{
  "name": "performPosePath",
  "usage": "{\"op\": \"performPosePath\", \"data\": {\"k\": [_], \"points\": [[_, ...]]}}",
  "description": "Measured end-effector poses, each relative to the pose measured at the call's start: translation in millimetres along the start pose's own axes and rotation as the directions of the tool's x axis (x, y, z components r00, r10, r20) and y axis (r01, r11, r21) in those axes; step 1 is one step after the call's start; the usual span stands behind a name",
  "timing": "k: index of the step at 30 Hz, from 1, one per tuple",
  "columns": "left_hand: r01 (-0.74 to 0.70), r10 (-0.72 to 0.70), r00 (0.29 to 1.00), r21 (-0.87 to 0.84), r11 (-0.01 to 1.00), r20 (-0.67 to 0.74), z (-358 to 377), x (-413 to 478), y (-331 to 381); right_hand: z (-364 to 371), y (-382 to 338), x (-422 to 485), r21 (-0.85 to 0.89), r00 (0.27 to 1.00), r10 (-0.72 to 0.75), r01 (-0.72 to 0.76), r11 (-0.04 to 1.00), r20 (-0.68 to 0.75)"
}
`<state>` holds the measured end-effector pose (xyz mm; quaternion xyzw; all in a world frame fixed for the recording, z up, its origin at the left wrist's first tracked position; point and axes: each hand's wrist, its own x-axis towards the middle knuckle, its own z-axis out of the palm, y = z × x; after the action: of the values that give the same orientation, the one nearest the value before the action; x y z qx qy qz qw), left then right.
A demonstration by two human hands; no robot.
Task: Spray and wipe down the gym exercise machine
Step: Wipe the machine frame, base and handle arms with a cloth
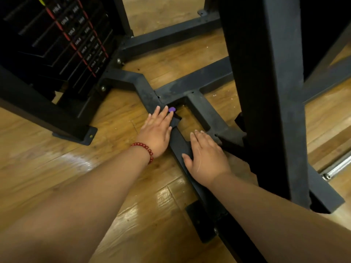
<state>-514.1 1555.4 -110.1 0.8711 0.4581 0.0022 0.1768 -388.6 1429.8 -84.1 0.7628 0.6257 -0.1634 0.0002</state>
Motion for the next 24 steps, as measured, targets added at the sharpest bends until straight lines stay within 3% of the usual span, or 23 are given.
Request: {"op": "performPosePath", "data": {"k": [7, 13, 19, 21, 24], "points": [[-0.172, 0.172, 0.985, -0.095, 0.98, -0.006, 14.7, -44.8, -3.3, 35.4, 3.8, 9.7, 0.066, 0.992, 0.052, -0.044, 0.997, -0.113], [0.105, -0.109, 0.991, -0.06, 0.993, -0.078, -2.7, 12.4, -10.1, 43.8, 6.4, 13.3, 0.016, 0.971, 0.059, -0.057, 0.998, -0.233], [-0.157, 0.159, 0.987, -0.088, 0.984, 0.016, 7.1, -45.5, -8.0, 45.1, 7.3, 14.0, -0.023, 0.965, 0.036, -0.043, 0.999, -0.258], [-0.184, 0.186, 0.982, -0.063, 0.981, 0.025, 5.8, -36.6, -18.1, 45.7, 7.0, 14.7, -0.025, 0.961, 0.034, -0.042, 0.999, -0.274], [-0.016, 0.014, 1.0, -0.06, 0.998, -0.026, -2.0, 1.8, -18.6, 46.7, 6.3, 14.6, -0.035, 0.96, 0.033, -0.044, 0.998, -0.28]]}}
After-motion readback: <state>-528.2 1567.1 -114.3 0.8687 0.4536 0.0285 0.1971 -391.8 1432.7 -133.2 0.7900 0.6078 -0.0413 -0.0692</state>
